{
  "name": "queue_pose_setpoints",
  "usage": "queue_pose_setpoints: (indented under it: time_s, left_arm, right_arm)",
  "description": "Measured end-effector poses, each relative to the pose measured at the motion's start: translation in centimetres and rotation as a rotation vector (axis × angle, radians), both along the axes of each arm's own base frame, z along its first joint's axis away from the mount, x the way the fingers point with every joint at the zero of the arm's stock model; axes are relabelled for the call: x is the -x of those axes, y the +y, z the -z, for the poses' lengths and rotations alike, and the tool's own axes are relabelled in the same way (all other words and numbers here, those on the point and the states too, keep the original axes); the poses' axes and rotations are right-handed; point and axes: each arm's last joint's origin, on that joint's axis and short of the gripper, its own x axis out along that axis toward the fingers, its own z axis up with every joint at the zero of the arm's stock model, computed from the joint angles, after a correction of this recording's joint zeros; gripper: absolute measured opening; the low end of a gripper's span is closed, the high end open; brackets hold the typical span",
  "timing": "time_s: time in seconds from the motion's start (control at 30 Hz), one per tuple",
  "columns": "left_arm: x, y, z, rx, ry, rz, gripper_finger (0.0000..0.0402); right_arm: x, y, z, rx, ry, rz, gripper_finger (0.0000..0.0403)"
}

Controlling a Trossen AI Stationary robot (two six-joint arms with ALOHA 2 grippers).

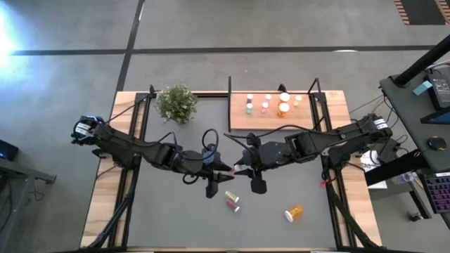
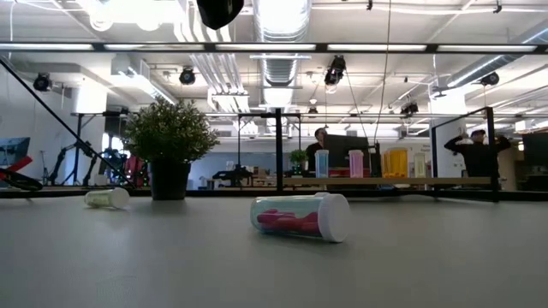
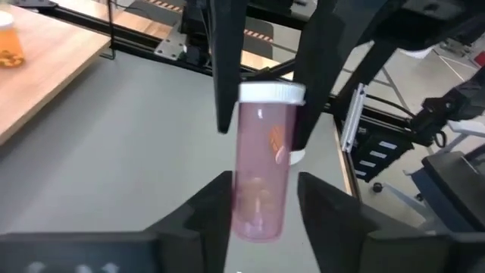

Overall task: Pick and place medicine bottles onto shelf by color
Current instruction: Put the pink pill bottle on the shelf aligned with the other pink pill bottles

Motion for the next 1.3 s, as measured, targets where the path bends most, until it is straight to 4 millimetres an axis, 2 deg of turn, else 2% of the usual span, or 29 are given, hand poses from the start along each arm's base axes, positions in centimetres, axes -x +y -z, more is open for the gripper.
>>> queue_pose_setpoints:
  time_s: [0.27,0.4,0.57,0.7,0.87,1.03,1.17,1.3]
  left_arm:
    - [-0.1,0.4,-0.1,0.033,-0.011,-0.063,0.0206]
    - [-0.1,0.7,-0.1,0.016,-0.017,-0.133,0.0216]
    - [-0.1,0.7,-0.1,0.121,-0.018,-0.180,0.0217]
    - [-0.1,0.8,-0.1,0.151,-0.017,-0.193,0.0217]
    - [-0.2,1.2,-0.1,0.149,-0.018,-0.207,0.0217]
    - [0.7,3.2,-1.2,0.068,-0.029,-0.225,0.0217]
    - [2.7,5.1,-2.3,-0.035,0.024,-0.238,0.0217]
    - [4.2,6.5,-2.8,-0.086,0.077,-0.266,0.0217]
  right_arm:
    - [1.4,-2.2,0.2,0.028,0.123,0.061,0.0110]
    - [3.1,-4.4,-0.4,0.041,0.198,0.123,0.0111]
    - [4.7,-8.2,-0.1,0.096,0.289,0.278,0.0111]
    - [5.2,-11.7,1.7,0.097,0.374,0.391,0.0111]
    - [6.1,-16.5,5.4,0.080,0.521,0.534,0.0111]
    - [7.0,-20.5,7.7,0.028,0.552,0.670,0.0111]
    - [7.3,-22.2,9.4,-0.019,0.544,0.754,0.0111]
    - [7.3,-22.6,10.9,-0.045,0.542,0.785,0.0111]
